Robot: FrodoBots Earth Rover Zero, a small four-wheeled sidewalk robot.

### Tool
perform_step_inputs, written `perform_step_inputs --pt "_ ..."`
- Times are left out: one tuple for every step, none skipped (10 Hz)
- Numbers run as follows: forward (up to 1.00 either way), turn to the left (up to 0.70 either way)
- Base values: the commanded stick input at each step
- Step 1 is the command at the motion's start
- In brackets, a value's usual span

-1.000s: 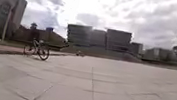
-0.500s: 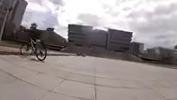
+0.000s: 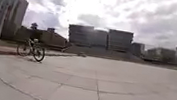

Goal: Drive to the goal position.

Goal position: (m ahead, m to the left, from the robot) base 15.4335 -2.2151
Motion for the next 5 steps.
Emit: perform_step_inputs --pt "0.7 0.0" --pt "0.7 0.0" --pt "0.7 0.0" --pt "0.7 0.0" --pt "0.7 0.0"
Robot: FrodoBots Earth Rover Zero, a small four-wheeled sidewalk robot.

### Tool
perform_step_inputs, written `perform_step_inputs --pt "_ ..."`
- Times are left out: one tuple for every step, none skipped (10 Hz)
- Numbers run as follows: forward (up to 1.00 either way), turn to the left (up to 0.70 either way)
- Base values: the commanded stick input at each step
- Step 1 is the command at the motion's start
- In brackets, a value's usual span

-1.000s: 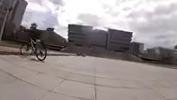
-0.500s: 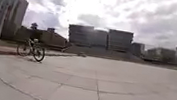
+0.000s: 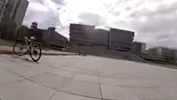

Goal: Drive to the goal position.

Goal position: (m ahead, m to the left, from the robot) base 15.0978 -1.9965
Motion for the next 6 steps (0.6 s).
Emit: perform_step_inputs --pt "0.7 0.0" --pt "0.7 0.0" --pt "0.7 0.0" --pt "0.7 0.0" --pt "0.7 0.0" --pt "0.7 0.0"
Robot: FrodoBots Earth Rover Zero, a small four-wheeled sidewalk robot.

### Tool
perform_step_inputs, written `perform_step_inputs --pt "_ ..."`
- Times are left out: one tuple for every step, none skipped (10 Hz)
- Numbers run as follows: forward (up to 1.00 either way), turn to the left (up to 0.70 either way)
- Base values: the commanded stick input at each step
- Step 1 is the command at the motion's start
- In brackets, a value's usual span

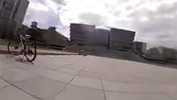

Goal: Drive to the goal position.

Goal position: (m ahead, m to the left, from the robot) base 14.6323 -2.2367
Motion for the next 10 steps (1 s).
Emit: perform_step_inputs --pt "0.7 0.0" --pt "0.7 0.0" --pt "0.7 0.0" --pt "0.7 0.0" --pt "0.7 0.0" --pt "0.7 0.0" --pt "0.7 0.0" --pt "0.7 -0.01" --pt "0.7 -0.26" --pt "0.7 -0.29"
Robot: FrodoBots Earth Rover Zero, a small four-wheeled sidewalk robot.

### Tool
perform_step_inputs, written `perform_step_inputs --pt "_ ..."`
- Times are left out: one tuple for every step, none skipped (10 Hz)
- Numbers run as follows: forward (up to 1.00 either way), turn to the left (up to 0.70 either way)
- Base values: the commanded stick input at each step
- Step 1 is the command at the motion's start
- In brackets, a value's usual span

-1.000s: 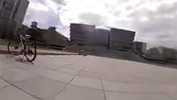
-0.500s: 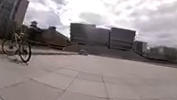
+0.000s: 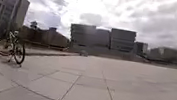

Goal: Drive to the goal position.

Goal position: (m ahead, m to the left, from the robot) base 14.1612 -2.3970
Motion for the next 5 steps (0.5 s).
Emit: perform_step_inputs --pt "0.7 -0.31" --pt "0.7 -0.32" --pt "0.7 0.0" --pt "0.7 0.0" --pt "0.7 0.0"
